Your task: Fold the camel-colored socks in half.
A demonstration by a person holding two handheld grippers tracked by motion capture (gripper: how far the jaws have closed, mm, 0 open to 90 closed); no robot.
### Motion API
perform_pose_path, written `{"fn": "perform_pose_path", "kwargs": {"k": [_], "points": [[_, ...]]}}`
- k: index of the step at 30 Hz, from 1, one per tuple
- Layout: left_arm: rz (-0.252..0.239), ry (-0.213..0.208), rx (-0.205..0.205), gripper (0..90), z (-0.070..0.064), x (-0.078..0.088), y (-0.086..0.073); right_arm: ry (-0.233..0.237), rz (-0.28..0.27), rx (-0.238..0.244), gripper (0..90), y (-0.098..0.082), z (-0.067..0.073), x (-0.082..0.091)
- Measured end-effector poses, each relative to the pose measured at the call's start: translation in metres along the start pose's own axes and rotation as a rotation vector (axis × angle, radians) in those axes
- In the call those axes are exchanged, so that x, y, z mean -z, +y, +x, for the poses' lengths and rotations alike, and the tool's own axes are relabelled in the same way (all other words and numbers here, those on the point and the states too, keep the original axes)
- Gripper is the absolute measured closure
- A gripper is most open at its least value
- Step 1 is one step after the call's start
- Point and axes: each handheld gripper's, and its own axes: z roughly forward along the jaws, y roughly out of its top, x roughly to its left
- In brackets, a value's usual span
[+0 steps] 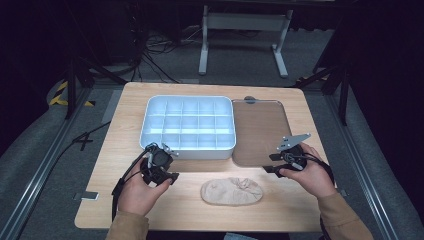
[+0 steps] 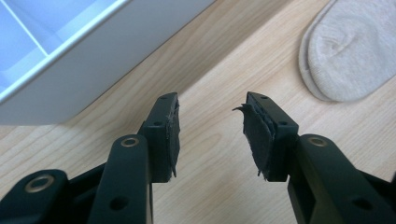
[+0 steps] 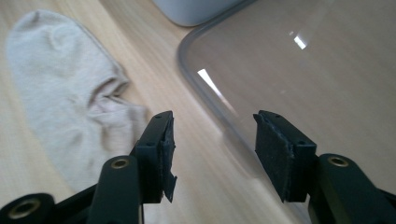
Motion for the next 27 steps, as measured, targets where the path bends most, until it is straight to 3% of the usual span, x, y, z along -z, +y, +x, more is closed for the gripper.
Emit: {"fn": "perform_pose_path", "kwargs": {"k": [2, 3, 5, 6, 7, 9, 10, 11, 12, 13, 14, 17, 19, 20, 22, 27], "points": [[-0.003, -0.026, -0.008, 57.6, -0.003, 0.000, 0.001, -0.051, -0.036, 0.031, 42.2, -0.001, -0.001, 0.000], [-0.005, -0.043, -0.020, 59.3, -0.005, -0.001, 0.002, -0.057, -0.049, 0.005, 44.8, -0.002, -0.001, 0.000], [0.010, -0.031, -0.037, 60.2, -0.010, -0.003, 0.004, 0.034, 0.042, -0.200, 54.5, -0.005, -0.002, 0.002], [0.013, -0.038, -0.034, 60.5, -0.012, -0.003, 0.005, 0.066, 0.058, -0.249, 55.3, -0.006, -0.004, 0.002], [0.011, -0.043, -0.040, 60.5, -0.013, -0.003, 0.006, 0.089, 0.068, -0.269, 56.0, -0.006, -0.004, 0.002], [-0.002, -0.053, -0.034, 60.5, -0.015, -0.003, 0.007, 0.078, 0.062, -0.205, 51.6, -0.006, -0.004, 0.000], [-0.002, -0.053, -0.034, 60.4, -0.015, -0.003, 0.007, 0.078, 0.062, -0.205, 51.6, -0.006, -0.004, 0.000], [-0.005, -0.065, -0.028, 60.1, -0.015, -0.002, 0.008, 0.081, 0.068, -0.150, 43.2, -0.005, -0.001, -0.001], [-0.020, -0.095, -0.001, 60.1, -0.016, 0.000, 0.009, 0.093, 0.072, -0.131, 41.1, -0.004, 0.002, -0.003], [-0.020, -0.095, -0.001, 60.3, -0.016, 0.000, 0.009, 0.093, 0.072, -0.131, 41.1, -0.004, 0.002, -0.003], [-0.020, -0.104, -0.001, 60.3, -0.016, 0.000, 0.009, 0.100, 0.084, -0.097, 40.7, -0.003, 0.005, -0.005], [0.014, -0.128, -0.051, 61.1, -0.026, -0.006, 0.014, 0.099, 0.073, -0.020, 47.6, -0.002, 0.012, -0.008], [0.039, -0.125, -0.060, 61.9, -0.032, -0.012, 0.017, 0.144, 0.065, -0.030, 53.9, 0.000, 0.015, -0.011], [0.043, -0.120, -0.078, 62.8, -0.036, -0.018, 0.019, 0.147, 0.057, -0.024, 55.6, 0.000, 0.016, -0.012], [0.044, -0.120, -0.075, 62.8, -0.038, -0.019, 0.019, 0.137, 0.055, -0.010, 57.5, 0.001, 0.019, -0.013], [0.010, -0.148, -0.067, 60.4, -0.046, -0.026, 0.023, 0.166, 0.024, -0.018, 53.9, 0.000, 0.023, -0.020]]}}
